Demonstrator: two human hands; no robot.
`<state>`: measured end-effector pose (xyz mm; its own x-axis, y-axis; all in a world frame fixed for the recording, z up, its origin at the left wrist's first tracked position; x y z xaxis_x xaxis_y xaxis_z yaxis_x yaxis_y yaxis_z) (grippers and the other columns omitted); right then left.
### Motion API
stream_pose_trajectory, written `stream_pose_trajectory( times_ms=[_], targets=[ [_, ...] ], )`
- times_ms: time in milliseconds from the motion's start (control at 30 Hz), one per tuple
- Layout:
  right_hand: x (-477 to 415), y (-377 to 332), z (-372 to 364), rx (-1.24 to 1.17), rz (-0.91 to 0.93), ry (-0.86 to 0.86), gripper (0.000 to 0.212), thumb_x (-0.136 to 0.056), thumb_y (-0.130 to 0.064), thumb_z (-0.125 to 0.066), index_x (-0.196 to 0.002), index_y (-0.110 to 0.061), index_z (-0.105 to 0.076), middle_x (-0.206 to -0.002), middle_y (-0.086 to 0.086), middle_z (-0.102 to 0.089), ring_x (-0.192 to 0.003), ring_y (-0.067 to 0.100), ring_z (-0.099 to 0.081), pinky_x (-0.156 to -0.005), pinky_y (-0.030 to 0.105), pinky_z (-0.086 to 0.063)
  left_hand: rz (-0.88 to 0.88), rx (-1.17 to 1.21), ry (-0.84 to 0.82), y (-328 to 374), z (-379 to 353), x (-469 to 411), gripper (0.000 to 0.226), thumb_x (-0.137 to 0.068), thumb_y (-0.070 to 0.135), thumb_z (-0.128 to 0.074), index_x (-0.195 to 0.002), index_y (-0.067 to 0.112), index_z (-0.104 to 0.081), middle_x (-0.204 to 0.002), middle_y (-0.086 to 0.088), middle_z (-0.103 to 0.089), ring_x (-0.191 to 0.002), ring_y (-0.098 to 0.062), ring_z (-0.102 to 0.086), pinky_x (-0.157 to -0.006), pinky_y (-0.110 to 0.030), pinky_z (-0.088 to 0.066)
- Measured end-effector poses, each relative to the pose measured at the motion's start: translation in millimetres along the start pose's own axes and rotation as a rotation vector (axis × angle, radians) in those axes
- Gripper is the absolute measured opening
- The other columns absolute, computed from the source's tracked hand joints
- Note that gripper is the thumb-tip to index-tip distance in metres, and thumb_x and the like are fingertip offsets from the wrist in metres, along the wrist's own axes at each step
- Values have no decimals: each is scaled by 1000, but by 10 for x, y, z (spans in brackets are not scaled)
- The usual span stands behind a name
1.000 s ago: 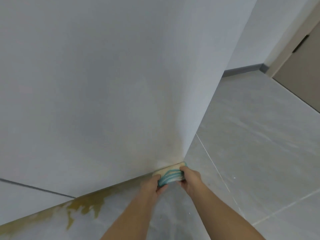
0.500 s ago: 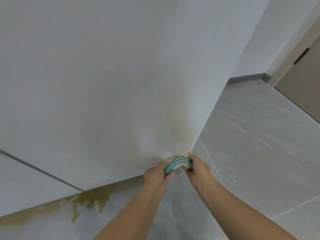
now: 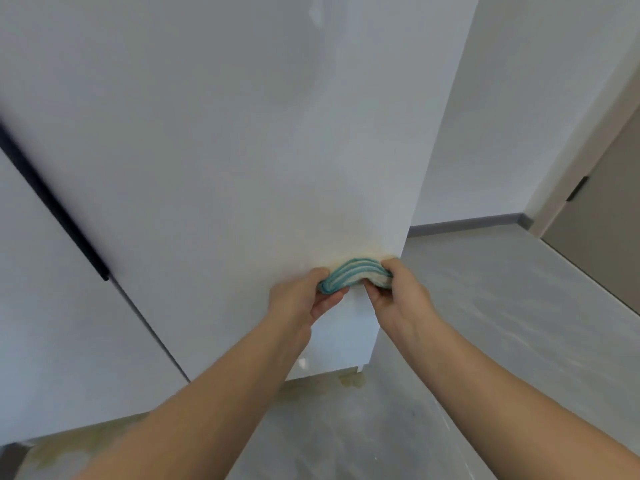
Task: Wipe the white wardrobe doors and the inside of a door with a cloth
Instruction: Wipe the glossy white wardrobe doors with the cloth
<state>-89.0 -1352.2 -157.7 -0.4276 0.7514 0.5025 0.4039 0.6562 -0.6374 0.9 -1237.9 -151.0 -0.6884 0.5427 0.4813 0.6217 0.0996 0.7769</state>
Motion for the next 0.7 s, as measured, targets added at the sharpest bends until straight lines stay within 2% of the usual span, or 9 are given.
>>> stream_pose_trajectory(
  times_ms=[133, 233, 300, 400, 533, 600, 700],
  targets=[
    [333, -525, -504, -57, 83, -129, 7, -88, 0, -57, -94, -4, -58, -84, 11, -62, -67, 17, -63, -47, 21, -52, -123, 17, -76, 644, -342, 408, 7, -91, 2, -60, -91, -5, -62, -86, -19, -70, -56, -19, -71, -52, -22, -57],
    [625, -890, -853, -92, 146, -211, 10, -88, 0, -57, -98, -3, -58, -86, 12, -63, -67, 17, -64, -51, 22, -53, -207, 23, -111, 1113, -560, 691, 7, -92, 3, -60, -91, -4, -60, -83, -18, -69, -54, -19, -70, -51, -21, -57],
    [839, -1097, -1061, -109, 179, -268, 5, -89, 1, -57, -93, -1, -60, -85, 12, -64, -68, 18, -65, -55, 25, -56, -263, 22, -141, 1364, -672, 853, 8, -92, 4, -60, -94, -4, -61, -84, -18, -70, -56, -19, -71, -53, -21, -58],
    [1123, -1297, -1319, -159, 223, -342, 7, -91, 2, -56, -87, -2, -61, -84, 11, -65, -71, 19, -66, -65, 29, -58, -365, 32, -174, 1670, -785, 1049, 8, -93, 5, -59, -93, -3, -61, -84, -16, -70, -58, -18, -71, -57, -21, -59],
    [1357, -1332, -1436, -185, 222, -444, 7, -94, -2, -56, -92, -2, -62, -88, 11, -68, -73, 18, -69, -60, 27, -57, -475, 5, -159, 1864, -770, 1250, 9, -94, 7, -59, -91, -1, -64, -89, -15, -70, -67, -16, -71, -62, -21, -59],
    [1417, -1260, -1435, -167, 237, -519, 9, -95, -7, -56, -99, -4, -64, -93, 9, -70, -82, 19, -70, -65, 28, -57, -534, -25, -147, 1850, -691, 1309, 12, -94, 9, -60, -95, -1, -66, -96, -15, -70, -77, -17, -71, -67, -22, -60],
    [1526, -1060, -1439, -71, 332, -654, 22, -95, -12, -58, -117, -15, -59, -110, 7, -68, -102, 22, -67, -84, 36, -57, -542, -90, -150, 1760, -537, 1393, 19, -96, 15, -59, -105, 0, -67, -101, -14, -73, -82, -19, -73, -68, -23, -60]
  ],
)
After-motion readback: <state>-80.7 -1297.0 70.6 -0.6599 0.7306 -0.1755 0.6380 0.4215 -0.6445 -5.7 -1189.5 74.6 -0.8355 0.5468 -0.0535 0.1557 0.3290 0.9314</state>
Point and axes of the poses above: each hand's wrist, its own x-axis away from the middle knuckle, its own z-axis out of the back of the hand, y = z × x, the point moved 5 cm from there along -x, towards the middle knuckle
